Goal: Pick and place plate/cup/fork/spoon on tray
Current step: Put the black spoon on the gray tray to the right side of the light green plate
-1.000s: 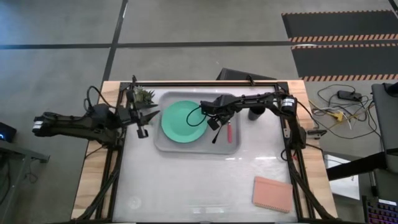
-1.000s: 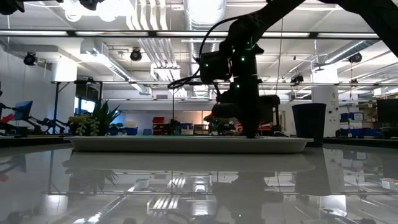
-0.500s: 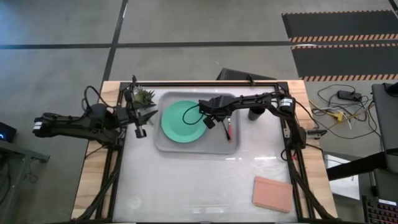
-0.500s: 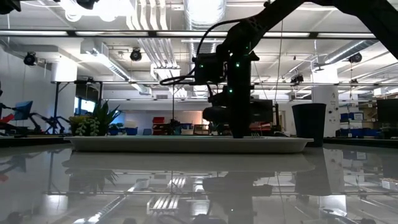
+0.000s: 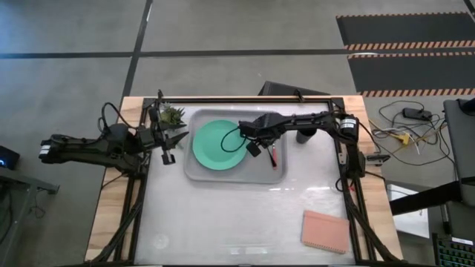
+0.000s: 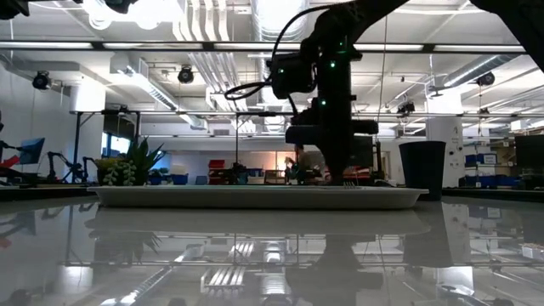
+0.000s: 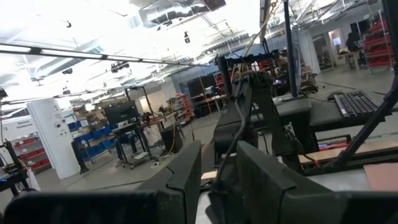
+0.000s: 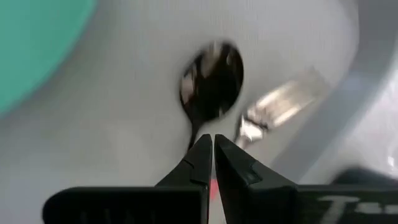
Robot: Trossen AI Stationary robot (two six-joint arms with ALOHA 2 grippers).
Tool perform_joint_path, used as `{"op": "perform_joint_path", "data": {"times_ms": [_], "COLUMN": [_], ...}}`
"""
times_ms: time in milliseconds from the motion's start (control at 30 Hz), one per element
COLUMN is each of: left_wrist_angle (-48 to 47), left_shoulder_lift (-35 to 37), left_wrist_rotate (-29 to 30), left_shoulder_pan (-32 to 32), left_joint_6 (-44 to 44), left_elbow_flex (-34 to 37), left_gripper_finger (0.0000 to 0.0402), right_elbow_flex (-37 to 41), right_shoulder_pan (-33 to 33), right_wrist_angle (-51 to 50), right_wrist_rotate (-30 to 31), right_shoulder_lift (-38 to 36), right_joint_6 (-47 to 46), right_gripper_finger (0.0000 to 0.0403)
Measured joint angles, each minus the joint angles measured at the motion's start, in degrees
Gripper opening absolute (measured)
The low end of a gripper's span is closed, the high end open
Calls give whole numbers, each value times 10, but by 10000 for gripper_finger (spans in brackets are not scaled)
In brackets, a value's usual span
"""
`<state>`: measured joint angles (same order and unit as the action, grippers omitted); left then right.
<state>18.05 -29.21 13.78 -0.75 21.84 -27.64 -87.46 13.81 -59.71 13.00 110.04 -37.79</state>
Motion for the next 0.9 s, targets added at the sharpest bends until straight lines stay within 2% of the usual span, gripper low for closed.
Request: {"op": "perform_joint_path", "data": {"times_ms": [333,567,900], "left_wrist_angle": [-6,-6,-6], "left_shoulder_lift": [0,0,2], "left_wrist_rotate": [0,0,0], "left_shoulder_pan": [0,0,0], "left_joint_6": [-1,-2,-3], "left_elbow_flex": [0,0,0], "left_gripper_finger": [85,85,85], "right_elbow_flex": [22,60,62], "right_shoulder_pan": [-35,-34,-34], "right_wrist_angle": [-15,19,64], "right_wrist_rotate": [1,5,-10], "right_shoulder_lift": [0,0,0], "right_joint_6": [-30,-43,-33], "right_gripper_finger": [8,8,8]}}
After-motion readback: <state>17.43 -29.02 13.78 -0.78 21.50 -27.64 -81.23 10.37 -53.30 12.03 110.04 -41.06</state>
